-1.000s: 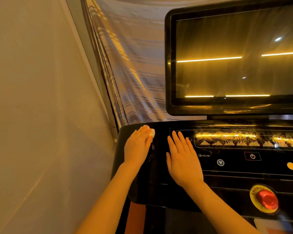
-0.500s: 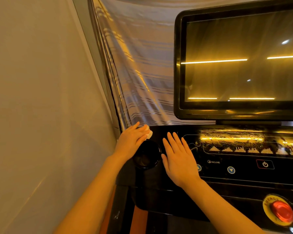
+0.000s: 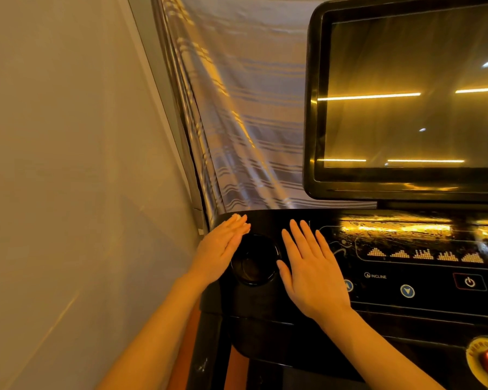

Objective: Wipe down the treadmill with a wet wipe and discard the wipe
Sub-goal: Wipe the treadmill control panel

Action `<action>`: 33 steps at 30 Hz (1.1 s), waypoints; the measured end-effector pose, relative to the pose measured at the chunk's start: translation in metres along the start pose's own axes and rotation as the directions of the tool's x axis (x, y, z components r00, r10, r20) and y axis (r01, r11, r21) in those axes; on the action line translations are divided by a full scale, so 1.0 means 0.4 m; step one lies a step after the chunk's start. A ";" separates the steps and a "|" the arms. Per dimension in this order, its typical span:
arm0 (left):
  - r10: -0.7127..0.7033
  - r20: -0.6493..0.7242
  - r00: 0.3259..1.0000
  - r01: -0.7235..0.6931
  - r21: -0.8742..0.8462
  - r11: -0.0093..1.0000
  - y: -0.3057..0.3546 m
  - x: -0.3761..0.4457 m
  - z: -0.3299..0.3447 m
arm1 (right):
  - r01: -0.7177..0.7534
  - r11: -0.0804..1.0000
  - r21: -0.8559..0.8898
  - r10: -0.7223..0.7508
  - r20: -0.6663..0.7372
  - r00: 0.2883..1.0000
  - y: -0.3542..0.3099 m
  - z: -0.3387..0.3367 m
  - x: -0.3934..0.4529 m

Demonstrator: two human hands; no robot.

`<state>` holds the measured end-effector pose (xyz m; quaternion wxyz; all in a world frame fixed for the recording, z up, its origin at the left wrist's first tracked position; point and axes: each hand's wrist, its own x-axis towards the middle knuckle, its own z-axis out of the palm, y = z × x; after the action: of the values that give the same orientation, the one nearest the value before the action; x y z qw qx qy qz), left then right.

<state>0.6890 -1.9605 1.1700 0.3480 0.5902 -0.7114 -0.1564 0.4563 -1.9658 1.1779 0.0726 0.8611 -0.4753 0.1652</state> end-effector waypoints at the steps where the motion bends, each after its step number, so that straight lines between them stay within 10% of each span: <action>1: -0.024 0.005 1.000 0.024 -0.026 0.999 -0.010 -0.019 0.002 | -0.002 1.000 -0.001 0.002 -0.002 1.000 0.000 0.000 0.001; 33: -0.196 -0.090 0.977 0.187 -0.101 0.977 -0.047 -0.132 0.065 | -0.013 1.000 -0.025 0.013 -0.005 1.000 -0.004 -0.003 0.002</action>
<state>0.6883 -1.9198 1.1234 0.3930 0.6462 -0.6252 -0.1923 0.4576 -1.9652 1.1791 0.0836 0.8566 -0.4827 0.1620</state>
